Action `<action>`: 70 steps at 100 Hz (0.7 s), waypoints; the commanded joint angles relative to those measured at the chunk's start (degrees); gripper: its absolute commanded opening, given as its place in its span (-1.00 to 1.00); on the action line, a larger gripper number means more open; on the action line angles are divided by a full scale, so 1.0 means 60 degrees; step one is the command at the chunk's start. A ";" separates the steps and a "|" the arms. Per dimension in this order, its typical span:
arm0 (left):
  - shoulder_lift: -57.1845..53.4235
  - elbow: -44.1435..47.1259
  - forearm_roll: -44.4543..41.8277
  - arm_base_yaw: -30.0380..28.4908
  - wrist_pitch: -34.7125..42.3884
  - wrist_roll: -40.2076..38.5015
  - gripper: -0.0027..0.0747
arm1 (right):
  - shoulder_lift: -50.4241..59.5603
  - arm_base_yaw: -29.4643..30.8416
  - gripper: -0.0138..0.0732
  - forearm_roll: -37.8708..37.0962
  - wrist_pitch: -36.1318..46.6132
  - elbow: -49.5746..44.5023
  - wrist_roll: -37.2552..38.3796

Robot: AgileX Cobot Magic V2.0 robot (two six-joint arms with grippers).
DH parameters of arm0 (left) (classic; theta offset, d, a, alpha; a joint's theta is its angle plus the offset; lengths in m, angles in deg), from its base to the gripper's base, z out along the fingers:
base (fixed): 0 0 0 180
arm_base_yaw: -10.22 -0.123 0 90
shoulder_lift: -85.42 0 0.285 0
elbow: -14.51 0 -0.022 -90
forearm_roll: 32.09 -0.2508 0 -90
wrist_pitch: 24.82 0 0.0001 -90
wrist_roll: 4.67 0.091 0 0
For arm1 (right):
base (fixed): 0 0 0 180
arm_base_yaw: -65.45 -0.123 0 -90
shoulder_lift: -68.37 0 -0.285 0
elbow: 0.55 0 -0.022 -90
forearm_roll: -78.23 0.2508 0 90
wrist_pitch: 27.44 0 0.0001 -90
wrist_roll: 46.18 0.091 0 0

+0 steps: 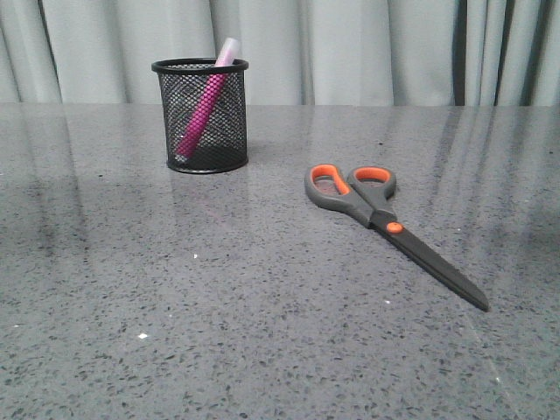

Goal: Put pen and scissors into bin
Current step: 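Move the right gripper over the grey-and-orange scissors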

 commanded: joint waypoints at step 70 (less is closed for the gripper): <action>-0.1779 0.1266 0.0558 -0.0007 0.0880 0.0143 -0.99 | -0.3502 -0.1224 0.26 0.0417 -0.2174 0.2624 -0.0058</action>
